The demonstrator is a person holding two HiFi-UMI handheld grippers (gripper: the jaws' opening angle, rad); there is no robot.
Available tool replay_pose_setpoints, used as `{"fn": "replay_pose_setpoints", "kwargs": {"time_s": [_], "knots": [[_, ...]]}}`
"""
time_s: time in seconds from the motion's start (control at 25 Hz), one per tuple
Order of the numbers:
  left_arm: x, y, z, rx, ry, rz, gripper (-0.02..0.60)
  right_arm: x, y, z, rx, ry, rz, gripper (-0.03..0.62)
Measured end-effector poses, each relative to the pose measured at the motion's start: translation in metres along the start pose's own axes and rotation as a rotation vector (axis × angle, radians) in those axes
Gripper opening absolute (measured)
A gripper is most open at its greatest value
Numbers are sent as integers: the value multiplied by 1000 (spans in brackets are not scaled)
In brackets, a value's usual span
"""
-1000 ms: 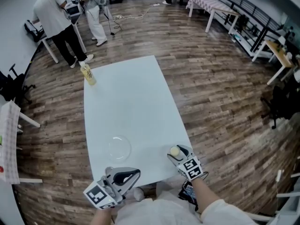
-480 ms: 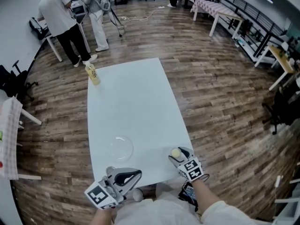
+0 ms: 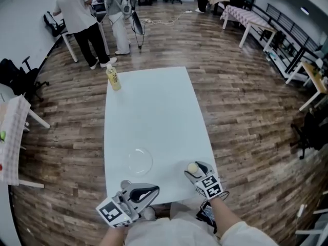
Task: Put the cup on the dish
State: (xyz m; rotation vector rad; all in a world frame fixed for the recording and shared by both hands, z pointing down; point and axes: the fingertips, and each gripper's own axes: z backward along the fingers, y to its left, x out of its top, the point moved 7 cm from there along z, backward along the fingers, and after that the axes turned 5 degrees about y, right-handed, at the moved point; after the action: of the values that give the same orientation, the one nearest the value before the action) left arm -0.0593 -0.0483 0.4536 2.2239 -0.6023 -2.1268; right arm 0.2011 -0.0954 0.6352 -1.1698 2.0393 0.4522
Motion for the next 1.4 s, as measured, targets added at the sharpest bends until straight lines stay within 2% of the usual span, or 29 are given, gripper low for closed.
{"fn": "replay_pose_setpoints", "kwargs": {"time_s": [0.72,1.24,1.4], "knots": [[0,0,34,120,-69,17,1,67,35,-37,137,-11,125,288],[-6,-3,63,218,-117,33,1,118,83,-86,253,-35,230,288],[-13,-6,72,243,-119,49,2,126,98,-100,284,-13,242,288]]}}
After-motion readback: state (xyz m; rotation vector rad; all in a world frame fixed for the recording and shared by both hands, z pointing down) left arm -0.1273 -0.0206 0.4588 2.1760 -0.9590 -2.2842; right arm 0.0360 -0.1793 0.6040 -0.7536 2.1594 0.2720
